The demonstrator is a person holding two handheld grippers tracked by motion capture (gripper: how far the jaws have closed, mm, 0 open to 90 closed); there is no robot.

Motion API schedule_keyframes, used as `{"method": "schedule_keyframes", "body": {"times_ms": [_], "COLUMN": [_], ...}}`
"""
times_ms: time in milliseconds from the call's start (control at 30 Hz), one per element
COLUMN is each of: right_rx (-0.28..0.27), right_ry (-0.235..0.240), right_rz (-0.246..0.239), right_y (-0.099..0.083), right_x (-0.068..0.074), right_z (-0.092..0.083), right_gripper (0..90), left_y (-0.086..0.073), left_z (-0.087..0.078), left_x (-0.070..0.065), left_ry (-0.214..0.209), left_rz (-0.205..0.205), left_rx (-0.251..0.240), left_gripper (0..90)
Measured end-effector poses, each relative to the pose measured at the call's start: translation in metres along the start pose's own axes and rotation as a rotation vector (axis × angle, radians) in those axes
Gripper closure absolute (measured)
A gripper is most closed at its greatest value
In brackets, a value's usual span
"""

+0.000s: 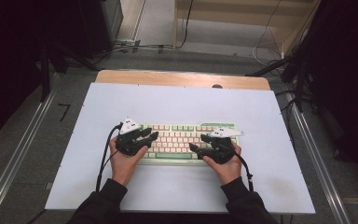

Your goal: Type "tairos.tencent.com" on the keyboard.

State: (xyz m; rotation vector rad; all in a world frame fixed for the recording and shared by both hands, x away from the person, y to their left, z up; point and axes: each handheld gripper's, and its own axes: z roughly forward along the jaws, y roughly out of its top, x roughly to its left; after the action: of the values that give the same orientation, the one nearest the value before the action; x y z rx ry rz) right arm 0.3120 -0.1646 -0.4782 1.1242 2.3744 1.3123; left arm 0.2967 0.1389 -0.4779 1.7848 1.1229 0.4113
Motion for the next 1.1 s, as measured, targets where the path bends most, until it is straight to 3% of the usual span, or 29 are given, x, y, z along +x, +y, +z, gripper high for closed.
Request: {"method": "schedule_keyframes", "body": {"times_ms": [67,100,600,1100], "right_rx": [0.0,-0.001,0.002,0.004], "right_ry": [-0.002,-0.002,-0.001,-0.005], "right_rz": [0.0,0.0,0.0,-0.001], "right_y": [0.0,0.0,0.0,-0.001], "right_x": [0.0,0.0,0.0,0.001], "right_z": [0.0,0.0,0.0,-0.001], "right_gripper": [35.2,35.3,35.4,35.4], "left_y": [0.0,-0.001,-0.004,-0.006], "left_z": [0.001,0.002,0.024,0.028], "left_x": [-0.001,-0.002,-0.004,-0.003], "left_ry": [-0.018,-0.027,-0.008,0.008], "left_rz": [0.015,0.023,0.046,0.05], "left_rx": [0.004,0.014,0.082,0.119], "left_gripper": [88.1,90.0,90.0,90.0]}}
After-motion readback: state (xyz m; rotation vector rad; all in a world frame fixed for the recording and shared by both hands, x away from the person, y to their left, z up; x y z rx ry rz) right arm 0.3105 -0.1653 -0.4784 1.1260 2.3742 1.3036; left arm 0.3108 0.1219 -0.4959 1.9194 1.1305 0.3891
